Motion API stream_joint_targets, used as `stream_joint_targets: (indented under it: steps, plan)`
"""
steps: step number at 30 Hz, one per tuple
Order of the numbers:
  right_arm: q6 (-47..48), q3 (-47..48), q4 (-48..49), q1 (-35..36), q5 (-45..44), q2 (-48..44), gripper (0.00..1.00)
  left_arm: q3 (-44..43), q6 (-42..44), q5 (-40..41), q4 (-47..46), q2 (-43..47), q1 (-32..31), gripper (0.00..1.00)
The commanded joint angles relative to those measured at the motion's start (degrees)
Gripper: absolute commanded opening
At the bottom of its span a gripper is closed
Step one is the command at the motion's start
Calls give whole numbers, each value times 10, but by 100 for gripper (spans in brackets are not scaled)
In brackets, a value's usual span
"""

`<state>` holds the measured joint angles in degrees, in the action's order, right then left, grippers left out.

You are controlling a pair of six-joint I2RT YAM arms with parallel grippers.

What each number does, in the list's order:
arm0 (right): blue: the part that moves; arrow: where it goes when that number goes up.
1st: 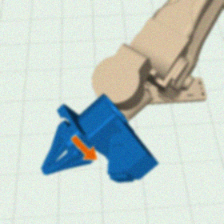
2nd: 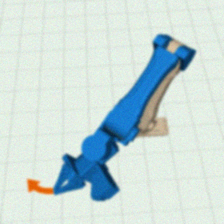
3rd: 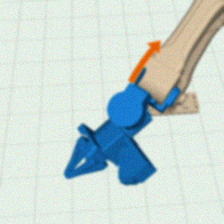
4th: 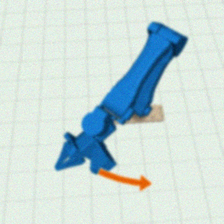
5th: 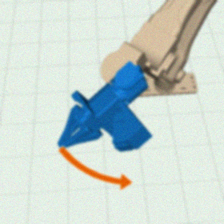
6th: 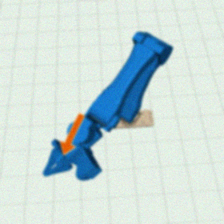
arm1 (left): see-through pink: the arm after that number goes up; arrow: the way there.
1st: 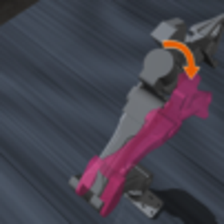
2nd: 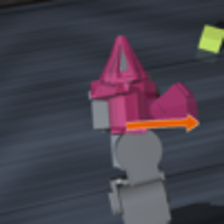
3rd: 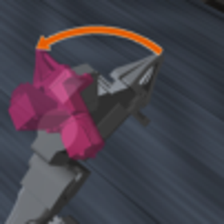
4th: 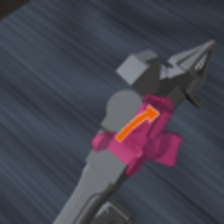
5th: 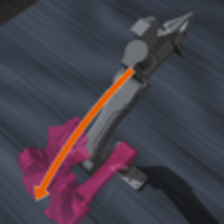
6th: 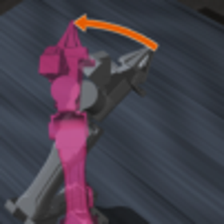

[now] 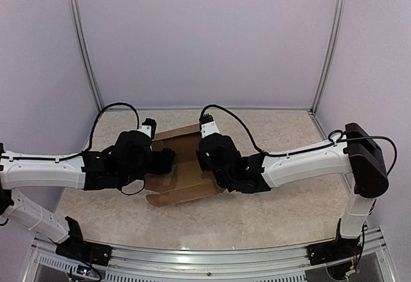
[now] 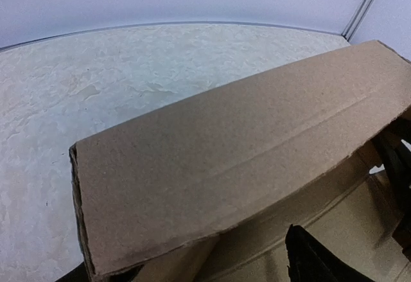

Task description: Fold the paper box

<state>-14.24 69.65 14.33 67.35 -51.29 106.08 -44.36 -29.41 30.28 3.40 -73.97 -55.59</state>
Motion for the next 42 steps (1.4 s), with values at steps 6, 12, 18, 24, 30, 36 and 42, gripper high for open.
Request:
stream_joint_targets:
  steps: [6, 12, 18, 24, 30, 36, 42]
  plan:
    - [31, -73, 98, -51, 165, -3, 0, 45, 51, -62, 16, 93, 2, 81]
    - [37, -111, 138, -73, 216, -7, 0, 55, 62, -64, 51, 146, 6, 81]
    - [20, -117, 134, -74, 189, -12, 0, 62, 54, -80, 60, 168, 7, 80]
    - [-44, -86, 50, -76, 146, -14, 0, 85, 28, -97, 29, 154, 6, 75]
    - [-86, -88, 26, -75, 160, -32, 0, 80, 9, -90, 4, 108, 7, 68]
    - [-105, -87, 14, -67, 161, -41, 0, 56, -10, -83, -13, 43, 20, 52]
    - [-114, -84, 6, -58, 149, -42, 0, 39, -22, -75, -29, 10, 30, 41]
